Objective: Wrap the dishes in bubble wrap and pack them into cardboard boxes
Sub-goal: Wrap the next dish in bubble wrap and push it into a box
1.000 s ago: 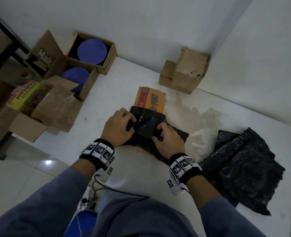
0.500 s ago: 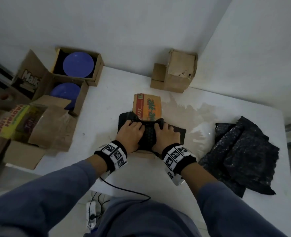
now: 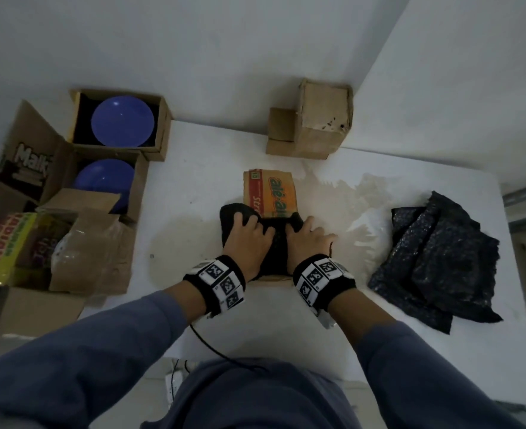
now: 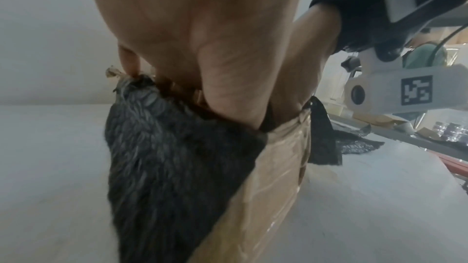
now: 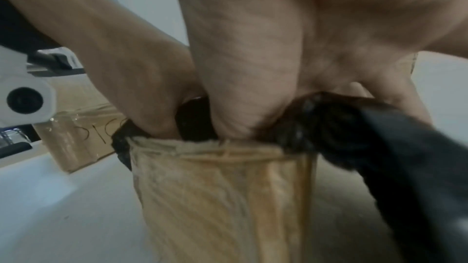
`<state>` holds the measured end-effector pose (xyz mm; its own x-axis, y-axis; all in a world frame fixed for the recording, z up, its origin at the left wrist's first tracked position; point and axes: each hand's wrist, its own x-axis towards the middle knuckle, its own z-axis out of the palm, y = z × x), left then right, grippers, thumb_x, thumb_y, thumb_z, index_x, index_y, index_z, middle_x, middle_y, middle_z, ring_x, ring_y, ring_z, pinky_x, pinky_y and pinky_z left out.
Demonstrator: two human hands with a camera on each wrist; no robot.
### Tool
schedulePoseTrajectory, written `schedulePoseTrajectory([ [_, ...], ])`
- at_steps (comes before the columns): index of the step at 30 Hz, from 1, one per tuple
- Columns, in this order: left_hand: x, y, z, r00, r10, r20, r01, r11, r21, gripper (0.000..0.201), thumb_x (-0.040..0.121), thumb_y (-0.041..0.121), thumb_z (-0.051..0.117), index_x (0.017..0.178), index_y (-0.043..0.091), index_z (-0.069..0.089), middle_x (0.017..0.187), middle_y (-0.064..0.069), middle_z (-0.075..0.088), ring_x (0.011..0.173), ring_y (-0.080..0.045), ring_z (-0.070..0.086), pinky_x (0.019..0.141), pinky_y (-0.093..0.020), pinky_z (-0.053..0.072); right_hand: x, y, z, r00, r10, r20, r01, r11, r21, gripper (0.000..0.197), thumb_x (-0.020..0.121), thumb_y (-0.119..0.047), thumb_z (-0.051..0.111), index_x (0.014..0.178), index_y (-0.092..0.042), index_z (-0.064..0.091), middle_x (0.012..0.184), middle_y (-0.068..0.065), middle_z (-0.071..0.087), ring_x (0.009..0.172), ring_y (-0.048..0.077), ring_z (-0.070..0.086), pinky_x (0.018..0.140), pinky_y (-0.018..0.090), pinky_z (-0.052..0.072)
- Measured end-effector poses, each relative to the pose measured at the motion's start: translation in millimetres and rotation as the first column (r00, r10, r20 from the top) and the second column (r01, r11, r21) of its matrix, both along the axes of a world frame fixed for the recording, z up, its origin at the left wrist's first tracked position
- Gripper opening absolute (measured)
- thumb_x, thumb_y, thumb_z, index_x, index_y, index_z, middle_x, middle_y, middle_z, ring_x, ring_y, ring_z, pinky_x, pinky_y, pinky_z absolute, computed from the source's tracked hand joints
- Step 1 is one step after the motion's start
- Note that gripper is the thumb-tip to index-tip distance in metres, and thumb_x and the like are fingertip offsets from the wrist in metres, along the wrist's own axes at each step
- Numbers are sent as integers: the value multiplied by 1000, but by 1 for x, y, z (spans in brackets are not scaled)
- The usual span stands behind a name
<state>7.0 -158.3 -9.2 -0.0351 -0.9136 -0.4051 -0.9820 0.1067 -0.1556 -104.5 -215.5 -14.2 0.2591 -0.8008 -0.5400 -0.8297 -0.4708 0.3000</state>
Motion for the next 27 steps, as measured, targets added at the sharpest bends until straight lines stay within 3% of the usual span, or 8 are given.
schedulePoseTrajectory([
  [3,-2,-2,-10,999,10,-41,-10,1000,13,67,80,35,68,134,16,33,120,-9,60,116,-31,49,111,-54,18,1,6,-9,1000,-3,-21,2,999,-53,64,92,-33,55,149,-28,25,152,26,17,127,47,37,103,75,23],
  [7,1,-5,-17,997,-12,-81,12,1000,5,72,78,31,68,135,17,27,118,-9,60,109,-30,56,111,-53,19,3,11,-14,999,-34,27,36,996,-77,55,96,-26,50,147,-25,29,153,25,19,132,46,33,104,75,20],
  [10,4,-8,-16,994,-13,-107,14,1000,7,69,77,28,67,135,16,29,113,-7,61,103,-29,59,109,-52,21,4,9,-11,997,-54,47,56,997,-43,55,95,-27,50,146,-26,29,150,22,23,130,46,34,104,74,21],
  [13,6,-7,-14,992,-30,-121,30,1000,-7,63,78,25,65,133,17,35,110,-4,62,99,-27,60,106,-50,24,0,1,1,997,-68,49,65,997,48,63,87,-36,61,142,-30,31,142,16,34,123,41,44,104,71,26],
  [17,8,1,-11,992,-6,-128,2,1000,-28,56,77,26,68,127,21,44,117,-2,59,110,-25,55,106,-54,27,-7,-5,13,998,-37,42,34,997,65,71,78,-38,69,139,-36,33,121,8,49,106,32,57,98,60,39],
  [19,5,4,-13,994,24,-108,-23,1000,7,64,77,26,70,133,19,39,122,-5,57,116,-27,52,108,-60,25,-5,0,6,999,-40,13,39,999,37,71,85,-36,63,146,-38,27,121,8,52,106,32,57,97,60,39],
  [22,3,-2,-20,990,59,-130,-55,998,38,78,81,23,68,144,19,24,125,-7,57,117,-28,53,110,-67,21,-1,5,-11,998,-65,23,66,997,-30,50,98,-27,44,144,-39,31,121,11,53,104,33,58,93,60,39],
  [27,1,-9,-32,990,53,-132,-48,998,45,89,85,28,66,152,22,8,127,-10,54,115,-29,55,111,-69,15,2,7,-20,996,-86,25,87,995,-48,39,100,-20,34,137,-32,42,123,15,52,105,38,59,88,61,40],
])
